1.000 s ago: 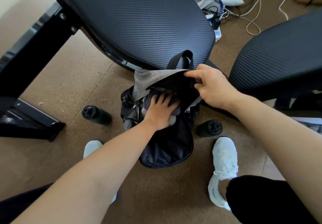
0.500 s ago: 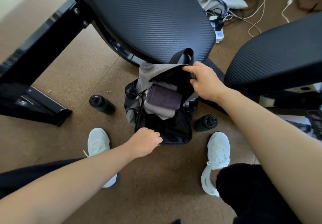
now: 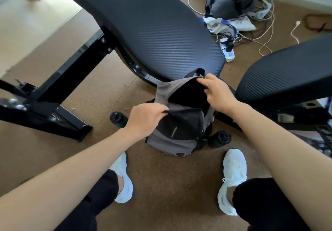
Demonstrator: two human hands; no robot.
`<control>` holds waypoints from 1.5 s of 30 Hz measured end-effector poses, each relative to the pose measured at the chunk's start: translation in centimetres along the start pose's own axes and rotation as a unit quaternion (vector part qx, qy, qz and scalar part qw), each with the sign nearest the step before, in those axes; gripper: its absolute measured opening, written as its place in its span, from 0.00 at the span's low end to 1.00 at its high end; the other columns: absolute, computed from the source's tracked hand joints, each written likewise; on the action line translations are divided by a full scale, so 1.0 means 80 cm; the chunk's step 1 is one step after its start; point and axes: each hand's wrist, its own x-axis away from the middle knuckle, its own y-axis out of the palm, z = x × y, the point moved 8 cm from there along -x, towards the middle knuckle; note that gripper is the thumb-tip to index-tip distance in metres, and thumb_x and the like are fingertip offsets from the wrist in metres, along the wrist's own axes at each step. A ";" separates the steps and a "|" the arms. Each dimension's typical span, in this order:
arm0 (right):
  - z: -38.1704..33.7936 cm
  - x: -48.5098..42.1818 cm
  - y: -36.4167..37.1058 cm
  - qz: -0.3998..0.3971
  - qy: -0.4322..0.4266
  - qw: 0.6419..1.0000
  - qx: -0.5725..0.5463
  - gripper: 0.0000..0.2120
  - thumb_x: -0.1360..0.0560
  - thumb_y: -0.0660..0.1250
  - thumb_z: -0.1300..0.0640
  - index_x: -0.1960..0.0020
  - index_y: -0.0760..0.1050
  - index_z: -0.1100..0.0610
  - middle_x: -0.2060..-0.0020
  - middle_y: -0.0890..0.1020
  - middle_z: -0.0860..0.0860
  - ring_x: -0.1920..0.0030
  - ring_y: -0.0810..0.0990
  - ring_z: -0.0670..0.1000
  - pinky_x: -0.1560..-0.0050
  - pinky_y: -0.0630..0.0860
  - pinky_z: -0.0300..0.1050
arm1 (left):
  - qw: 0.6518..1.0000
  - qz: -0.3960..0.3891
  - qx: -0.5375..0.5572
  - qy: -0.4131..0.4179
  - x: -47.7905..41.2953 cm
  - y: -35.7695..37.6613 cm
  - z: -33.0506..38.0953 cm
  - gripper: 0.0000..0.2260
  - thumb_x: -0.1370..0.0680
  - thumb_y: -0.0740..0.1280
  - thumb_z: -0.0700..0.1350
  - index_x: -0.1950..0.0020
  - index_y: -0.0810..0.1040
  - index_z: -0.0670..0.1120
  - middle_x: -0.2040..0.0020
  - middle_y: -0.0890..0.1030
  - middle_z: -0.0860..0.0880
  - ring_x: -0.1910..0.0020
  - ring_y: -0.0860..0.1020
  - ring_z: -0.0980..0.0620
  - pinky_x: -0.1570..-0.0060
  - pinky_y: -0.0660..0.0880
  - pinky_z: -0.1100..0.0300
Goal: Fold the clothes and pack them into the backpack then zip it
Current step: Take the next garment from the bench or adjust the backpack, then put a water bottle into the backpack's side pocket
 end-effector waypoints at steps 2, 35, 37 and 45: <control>-0.004 0.001 -0.006 0.013 -0.010 1.000 0.001 0.25 0.21 0.59 0.70 0.25 0.71 0.57 0.51 0.68 0.48 0.44 0.75 0.59 0.45 0.73 0.54 | 0.996 0.081 0.011 -0.042 -0.005 -0.021 -0.012 0.17 0.19 0.59 0.52 0.43 0.86 0.49 0.50 0.87 0.50 0.51 0.84 0.46 0.54 0.80 0.50; 0.243 0.193 0.208 -0.117 0.402 0.905 -0.084 0.50 0.28 0.78 0.53 0.18 0.50 0.45 0.21 0.53 0.53 0.24 0.59 0.64 0.28 0.69 0.62 | 0.959 0.240 -0.139 0.055 -0.038 0.031 0.038 0.12 0.23 0.71 0.45 0.40 0.75 0.47 0.44 0.72 0.44 0.46 0.70 0.41 0.51 0.68 0.47; 0.249 0.186 0.221 -0.130 0.395 0.906 -0.077 0.48 0.28 0.78 0.54 0.18 0.53 0.45 0.21 0.55 0.54 0.24 0.60 0.65 0.29 0.70 0.62 | 0.960 0.204 -0.081 0.175 -0.014 0.055 0.077 0.09 0.23 0.71 0.39 0.44 0.78 0.44 0.49 0.74 0.43 0.52 0.73 0.42 0.55 0.71 0.50; 0.258 0.182 0.235 -0.082 0.398 0.909 -0.091 0.36 0.28 0.77 0.55 0.26 0.63 0.53 0.33 0.71 0.58 0.35 0.76 0.65 0.39 0.77 0.57 | 0.985 -0.125 0.119 -0.020 0.003 0.250 0.126 0.28 0.21 0.72 0.46 0.23 0.67 0.46 0.27 0.70 0.49 0.28 0.71 0.51 0.31 0.73 0.53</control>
